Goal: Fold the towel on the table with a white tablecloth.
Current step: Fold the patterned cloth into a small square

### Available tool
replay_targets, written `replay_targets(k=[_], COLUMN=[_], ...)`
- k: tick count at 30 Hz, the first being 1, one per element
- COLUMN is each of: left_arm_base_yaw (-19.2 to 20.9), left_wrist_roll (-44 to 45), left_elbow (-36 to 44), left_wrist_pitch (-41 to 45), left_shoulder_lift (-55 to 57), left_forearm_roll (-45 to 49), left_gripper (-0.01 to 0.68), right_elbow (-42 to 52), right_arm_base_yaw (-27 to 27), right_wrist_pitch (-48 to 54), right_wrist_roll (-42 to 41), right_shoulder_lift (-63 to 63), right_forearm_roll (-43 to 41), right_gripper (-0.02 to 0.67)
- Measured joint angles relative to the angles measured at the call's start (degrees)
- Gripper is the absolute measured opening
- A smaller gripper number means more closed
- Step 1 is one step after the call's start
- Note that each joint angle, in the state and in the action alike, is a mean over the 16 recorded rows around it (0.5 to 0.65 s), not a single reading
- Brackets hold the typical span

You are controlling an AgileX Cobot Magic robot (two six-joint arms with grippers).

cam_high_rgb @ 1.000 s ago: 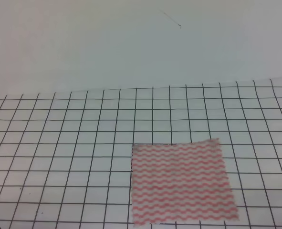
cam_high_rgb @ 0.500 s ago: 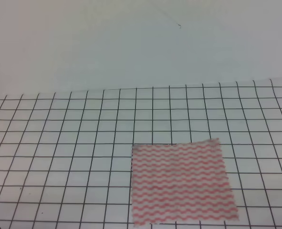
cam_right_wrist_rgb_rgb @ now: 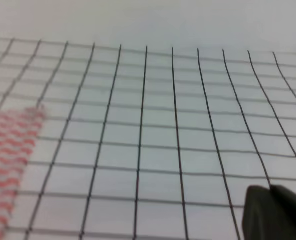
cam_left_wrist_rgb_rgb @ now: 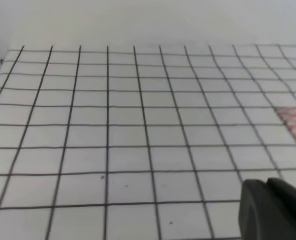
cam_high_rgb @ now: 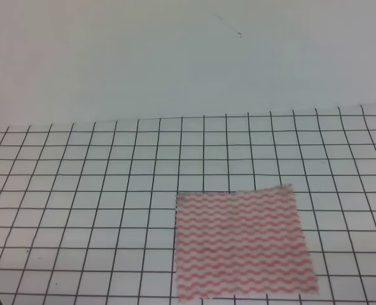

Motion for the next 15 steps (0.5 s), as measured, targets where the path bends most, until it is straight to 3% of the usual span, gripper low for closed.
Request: replay_targets(k=[6,15], left_arm_base_yaw=[0.0,0.0], left_wrist_roll=[0.0,0.0], left_elbow=[0.0,0.0], left_wrist_pitch=[-2.6,-6.1], left_shoulder_lift=[0.0,0.1], left_forearm_roll=[-9.8,-32.0], left_gripper=[0.000,0.000], right_elbow=[0.0,0.0], right_arm_base_yaw=[0.0,0.0], right_wrist_pitch=[-5.5,-10.8], right_wrist_roll=[3.0,5.1], right_shoulder_lift=[0.0,0.0], right_forearm_roll=[10.2,24.3], right_gripper=[-0.001,-0.001])
